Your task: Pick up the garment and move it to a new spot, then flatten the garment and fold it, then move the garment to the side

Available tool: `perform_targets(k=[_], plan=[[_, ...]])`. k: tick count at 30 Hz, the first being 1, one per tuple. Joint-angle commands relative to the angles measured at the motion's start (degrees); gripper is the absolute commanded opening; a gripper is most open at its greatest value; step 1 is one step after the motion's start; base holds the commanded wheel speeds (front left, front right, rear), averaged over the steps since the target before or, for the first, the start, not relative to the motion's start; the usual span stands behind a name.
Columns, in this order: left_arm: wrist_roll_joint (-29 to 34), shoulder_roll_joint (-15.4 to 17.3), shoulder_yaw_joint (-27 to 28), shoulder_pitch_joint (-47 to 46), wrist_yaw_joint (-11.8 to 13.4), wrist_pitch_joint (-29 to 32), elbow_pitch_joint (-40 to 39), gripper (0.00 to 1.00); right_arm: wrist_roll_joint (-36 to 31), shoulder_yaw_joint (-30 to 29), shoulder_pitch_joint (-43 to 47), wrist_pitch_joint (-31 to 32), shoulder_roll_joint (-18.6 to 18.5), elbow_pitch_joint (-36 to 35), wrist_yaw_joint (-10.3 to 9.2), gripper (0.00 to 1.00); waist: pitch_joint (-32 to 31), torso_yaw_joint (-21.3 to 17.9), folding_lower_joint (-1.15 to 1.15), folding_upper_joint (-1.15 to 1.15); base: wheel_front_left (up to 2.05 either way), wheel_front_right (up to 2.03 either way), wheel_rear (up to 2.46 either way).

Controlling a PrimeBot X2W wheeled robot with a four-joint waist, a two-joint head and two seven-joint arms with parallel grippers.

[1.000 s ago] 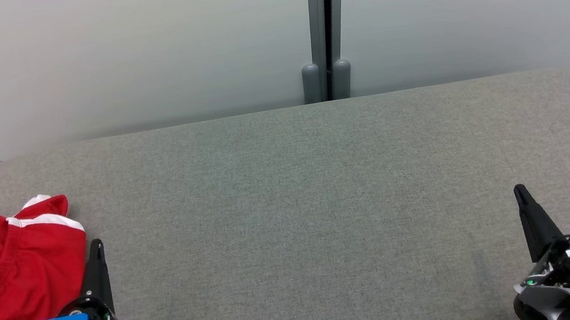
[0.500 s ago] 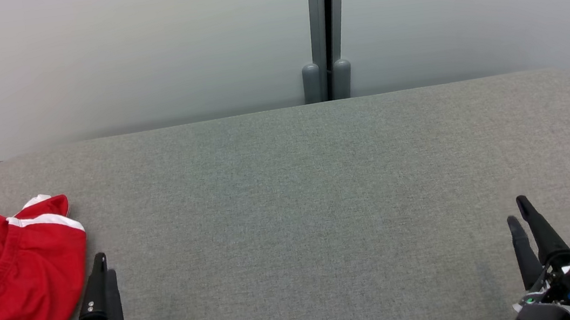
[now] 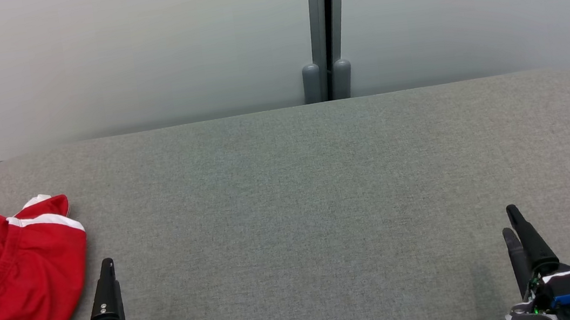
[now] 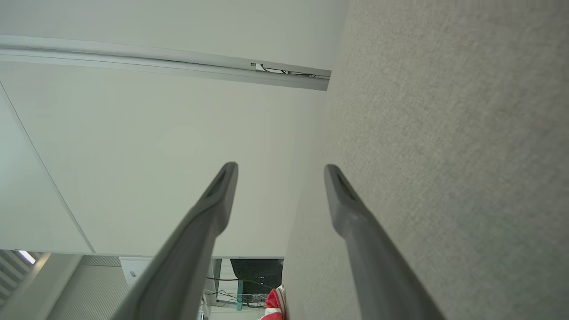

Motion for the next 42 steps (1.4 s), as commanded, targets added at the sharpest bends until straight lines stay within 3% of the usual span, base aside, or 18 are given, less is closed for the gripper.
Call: perform_targets(k=[1, 19, 42], plan=[[2.7, 0.3, -0.5, -1.1, 0.4, -0.8, -1.4, 1.0, -2.8, 0.2, -1.3, -0.8, -0.3, -0.8, 0.1, 1.0, 0.0, 0.0, -0.01, 0.0, 0.0, 0.0, 0.0], [23.5, 0.7, -3.7, -0.5, 2.0, -5.0, -1.7, 1.0, -23.8, 0.9, -1.2, -5.1, -0.4, -1.7, 0.13, 1.0, 0.0, 0.0, -0.01, 0.0, 0.0, 0.0, 0.0], [44.5, 1.8, -7.2, 0.4, 3.0, -9.5, -1.3, 1.0, -42.7, 1.8, -1.0, -9.5, -0.5, -0.3, 0.18, 1.0, -0.3, 0.1, -0.01, 0.0, 0.0, 0.0, 0.0]])
